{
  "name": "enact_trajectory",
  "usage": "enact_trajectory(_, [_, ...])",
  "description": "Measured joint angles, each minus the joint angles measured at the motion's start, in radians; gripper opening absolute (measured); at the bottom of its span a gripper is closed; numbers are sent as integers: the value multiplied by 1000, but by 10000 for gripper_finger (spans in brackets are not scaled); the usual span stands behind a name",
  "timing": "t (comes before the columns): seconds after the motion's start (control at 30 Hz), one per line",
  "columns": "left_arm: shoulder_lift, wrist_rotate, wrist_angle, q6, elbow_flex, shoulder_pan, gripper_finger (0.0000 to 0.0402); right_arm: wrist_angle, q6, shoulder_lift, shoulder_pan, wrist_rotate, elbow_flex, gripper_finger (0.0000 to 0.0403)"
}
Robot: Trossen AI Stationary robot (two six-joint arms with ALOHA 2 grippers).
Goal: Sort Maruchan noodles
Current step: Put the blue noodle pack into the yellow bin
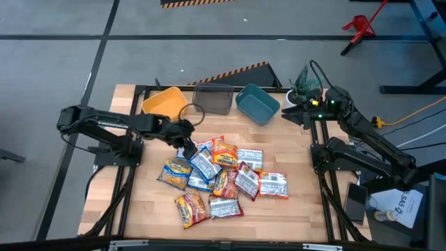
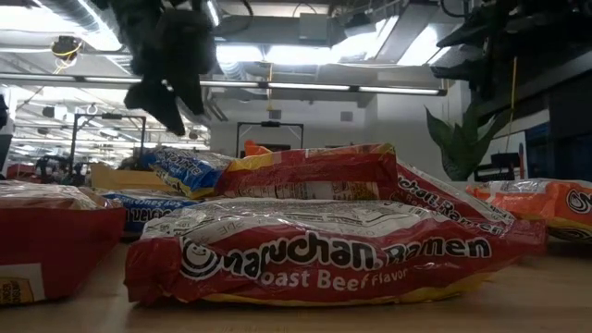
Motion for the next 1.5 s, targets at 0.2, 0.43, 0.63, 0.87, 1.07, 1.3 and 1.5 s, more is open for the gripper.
enact_trajectory(0.2, [107, 6, 18, 4, 0, -5, 265, 0, 0, 0, 0, 0, 0, 234])
enact_trajectory(0.43, [225, 136, 177, 21, -1, -7, 264, -22, 0, 0, 0, 11, 0, 234])
enact_trajectory(0.63, [305, 188, 245, 21, 0, -11, 264, -50, 0, 0, 0, 11, 0, 234])
enact_trajectory(0.87, [336, 262, 267, 6, 1, -8, 227, -52, -1, 0, 0, 35, 0, 234])
enact_trajectory(1.07, [336, 293, 260, -7, 1, -7, 159, -58, -3, 0, 0, 93, 0, 234])
enact_trajectory(1.3, [322, 358, 254, -61, -2, -1, 142, -64, -3, 0, 0, 101, -1, 234])
enact_trajectory(1.5, [272, 391, 246, -109, -3, 13, 135, -64, -3, 0, 0, 102, -1, 234])
